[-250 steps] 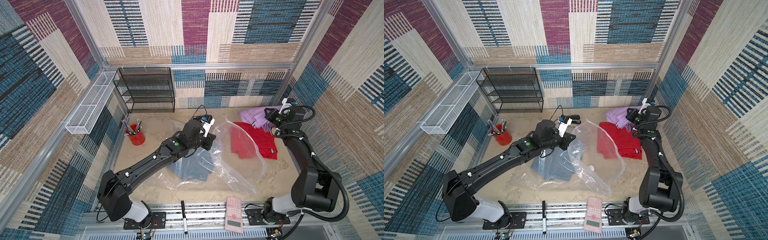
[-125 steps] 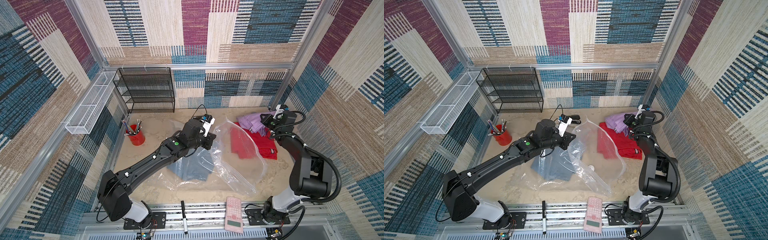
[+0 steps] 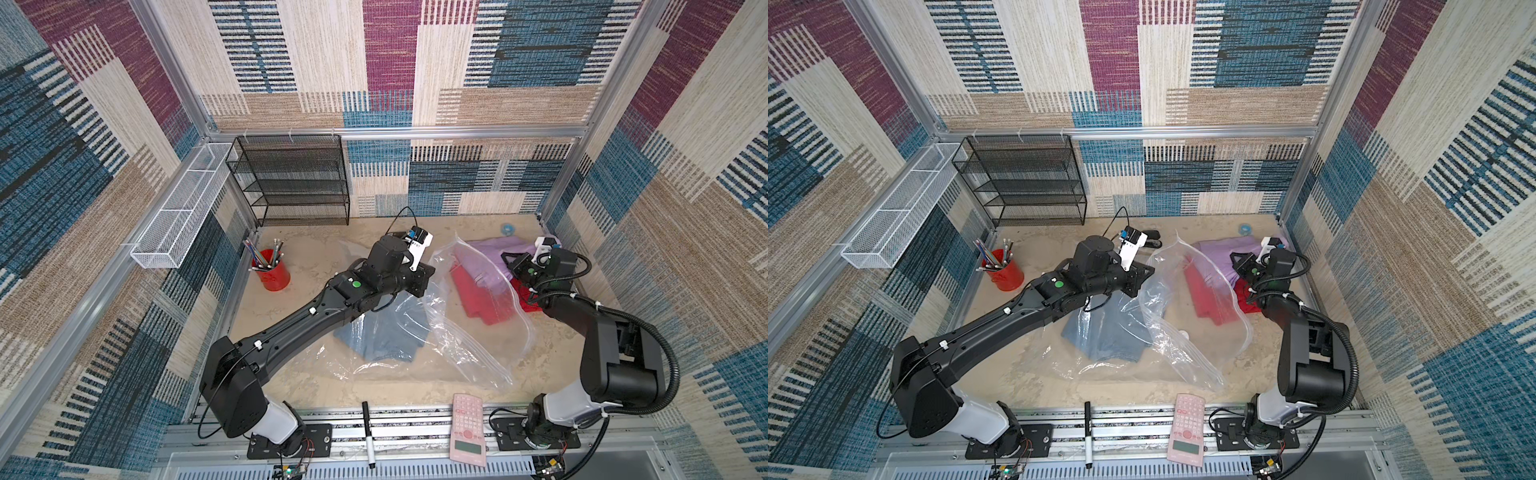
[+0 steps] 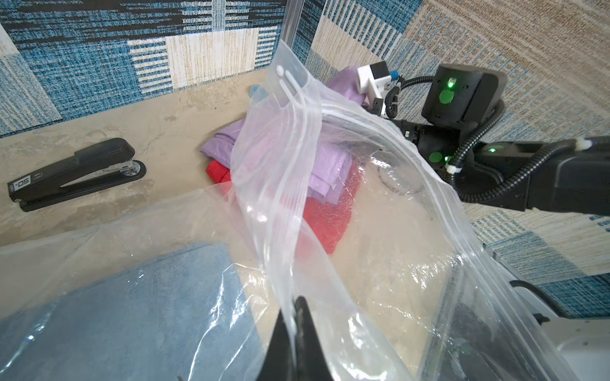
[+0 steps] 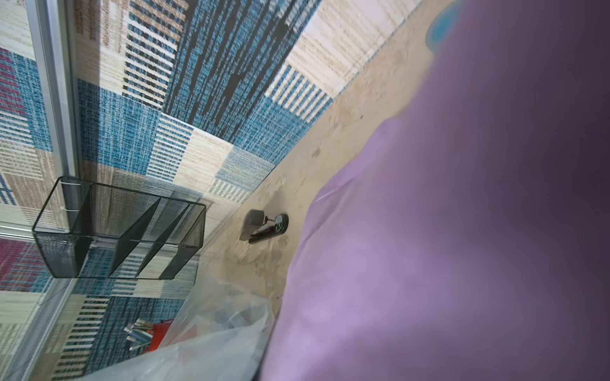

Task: Take the trousers out of the vacuum bag
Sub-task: Place the trousers at the center of the board.

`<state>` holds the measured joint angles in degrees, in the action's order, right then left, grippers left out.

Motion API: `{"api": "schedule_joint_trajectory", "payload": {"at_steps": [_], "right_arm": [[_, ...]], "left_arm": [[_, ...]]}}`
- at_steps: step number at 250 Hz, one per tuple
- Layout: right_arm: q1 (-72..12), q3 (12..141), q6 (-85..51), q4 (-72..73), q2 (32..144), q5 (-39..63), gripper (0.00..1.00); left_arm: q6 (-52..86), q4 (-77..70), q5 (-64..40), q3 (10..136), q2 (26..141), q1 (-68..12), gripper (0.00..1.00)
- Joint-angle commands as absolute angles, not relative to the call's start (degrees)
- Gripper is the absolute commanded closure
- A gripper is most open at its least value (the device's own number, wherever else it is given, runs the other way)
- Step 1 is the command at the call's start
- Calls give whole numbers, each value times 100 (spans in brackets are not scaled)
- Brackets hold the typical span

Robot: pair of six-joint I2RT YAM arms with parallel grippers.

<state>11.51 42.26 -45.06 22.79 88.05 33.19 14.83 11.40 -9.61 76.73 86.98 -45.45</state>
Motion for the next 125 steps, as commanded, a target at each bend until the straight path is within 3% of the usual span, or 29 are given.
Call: {"api": "schedule_joint_trajectory", "payload": {"at_steps": [1, 37, 71, 88, 125], "right_arm": [[1125, 3884, -5136, 2653, 8644, 3789, 93], [1126, 3474, -5204, 2617, 8404, 3819, 79], [1129, 3044, -5232, 2589, 8136, 3856, 37], [1126, 2822, -5215, 2519, 7958, 3866, 23], [1134, 2455, -5109, 2196, 7107, 3811, 18]], "left_arm": [[1450, 1140, -1067, 7743, 8712, -4544, 100], [1433, 1165, -1043, 7747, 8710, -4544, 100], [1421, 1160, -1031, 7750, 8723, -4535, 100], [1416, 1160, -1020, 7767, 8732, -4535, 100], [1419, 1169, -1003, 7787, 8745, -4525, 100]]}}
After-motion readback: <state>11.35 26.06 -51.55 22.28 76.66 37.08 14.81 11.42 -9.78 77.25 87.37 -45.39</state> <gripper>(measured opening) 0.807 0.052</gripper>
